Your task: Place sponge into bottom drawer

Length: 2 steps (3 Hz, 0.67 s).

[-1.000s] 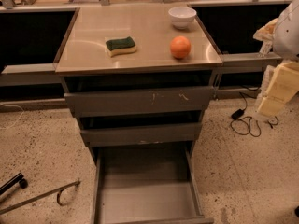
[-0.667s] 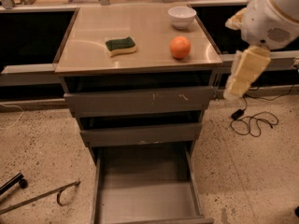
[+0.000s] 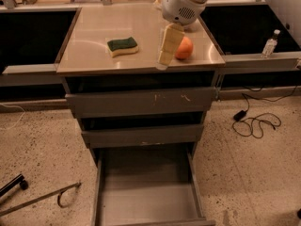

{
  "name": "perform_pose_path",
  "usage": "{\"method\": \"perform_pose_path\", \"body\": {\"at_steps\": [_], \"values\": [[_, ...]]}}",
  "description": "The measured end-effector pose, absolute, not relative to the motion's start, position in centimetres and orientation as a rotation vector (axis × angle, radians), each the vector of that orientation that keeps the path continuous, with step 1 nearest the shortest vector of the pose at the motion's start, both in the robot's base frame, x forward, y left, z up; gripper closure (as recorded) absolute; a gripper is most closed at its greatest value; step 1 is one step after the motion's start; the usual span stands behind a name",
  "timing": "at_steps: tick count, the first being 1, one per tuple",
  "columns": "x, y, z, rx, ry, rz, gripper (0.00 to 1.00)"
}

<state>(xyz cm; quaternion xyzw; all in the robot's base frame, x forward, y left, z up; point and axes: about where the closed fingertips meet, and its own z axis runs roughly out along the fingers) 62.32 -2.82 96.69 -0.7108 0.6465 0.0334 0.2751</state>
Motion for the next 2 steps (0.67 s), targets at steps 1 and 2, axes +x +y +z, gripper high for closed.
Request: {"method": "perform_pose_path", "body": {"at_steps": [1,2], "values": [[63.1,-2.4,96.3,-1.920,1.725,0.097,0.00],[66.6,-1.3,95.1,-1.959,1.657,0.105,0.00]]}}
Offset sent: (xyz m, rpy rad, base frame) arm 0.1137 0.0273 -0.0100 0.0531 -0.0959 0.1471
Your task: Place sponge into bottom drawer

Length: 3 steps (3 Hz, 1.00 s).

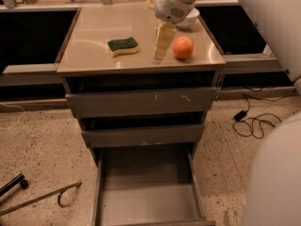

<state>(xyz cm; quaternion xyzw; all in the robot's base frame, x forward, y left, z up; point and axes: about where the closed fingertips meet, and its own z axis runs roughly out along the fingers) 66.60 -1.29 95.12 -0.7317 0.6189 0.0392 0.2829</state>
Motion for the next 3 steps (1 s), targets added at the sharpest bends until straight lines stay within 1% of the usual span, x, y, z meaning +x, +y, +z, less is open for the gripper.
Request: {"method": "perform_pose_path", "body": {"at_steps": [2,3], "values": [[75.9,4.4,89.0,-2.056,1.482,0.236,0.00],[76.8,5.0,88.2,-2.059,1.487,0.229,0.00]]}}
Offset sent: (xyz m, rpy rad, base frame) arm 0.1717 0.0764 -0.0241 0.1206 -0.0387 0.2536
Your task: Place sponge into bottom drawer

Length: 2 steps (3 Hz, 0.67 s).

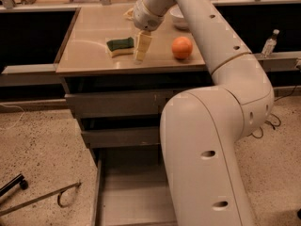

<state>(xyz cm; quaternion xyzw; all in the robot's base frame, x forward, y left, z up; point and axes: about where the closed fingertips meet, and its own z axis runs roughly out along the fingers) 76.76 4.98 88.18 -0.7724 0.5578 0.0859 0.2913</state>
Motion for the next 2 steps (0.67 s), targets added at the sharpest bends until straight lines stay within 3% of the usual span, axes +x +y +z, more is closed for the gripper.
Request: {"method": "perform_pose_path", "body": {"at_steps": [2], "values": [[80.7,7.3,85.7,-2.056,1.542,0.125,0.00]]}}
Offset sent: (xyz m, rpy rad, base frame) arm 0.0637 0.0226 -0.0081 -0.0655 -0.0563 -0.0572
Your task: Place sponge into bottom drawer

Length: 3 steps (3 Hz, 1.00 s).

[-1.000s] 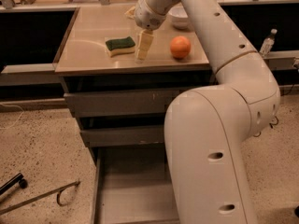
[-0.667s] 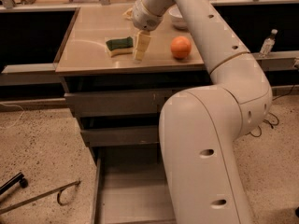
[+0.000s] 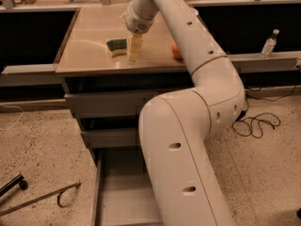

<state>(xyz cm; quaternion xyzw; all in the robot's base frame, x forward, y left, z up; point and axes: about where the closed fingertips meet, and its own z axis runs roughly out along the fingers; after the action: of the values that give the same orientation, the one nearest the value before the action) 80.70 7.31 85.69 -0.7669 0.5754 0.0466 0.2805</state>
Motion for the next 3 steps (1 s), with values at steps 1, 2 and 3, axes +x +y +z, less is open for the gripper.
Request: {"method": "perform_pose_path", "body": {"at_steps": [1,2,3], "values": [[81.2,8.0,85.1,-2.060,1.546,0.114,0.00],[81.5,8.9,84.4,-2.073,1.554,0.112,0.00],[81.5,9.5,83.9,-2.084,1.573,0.115,0.00]]}}
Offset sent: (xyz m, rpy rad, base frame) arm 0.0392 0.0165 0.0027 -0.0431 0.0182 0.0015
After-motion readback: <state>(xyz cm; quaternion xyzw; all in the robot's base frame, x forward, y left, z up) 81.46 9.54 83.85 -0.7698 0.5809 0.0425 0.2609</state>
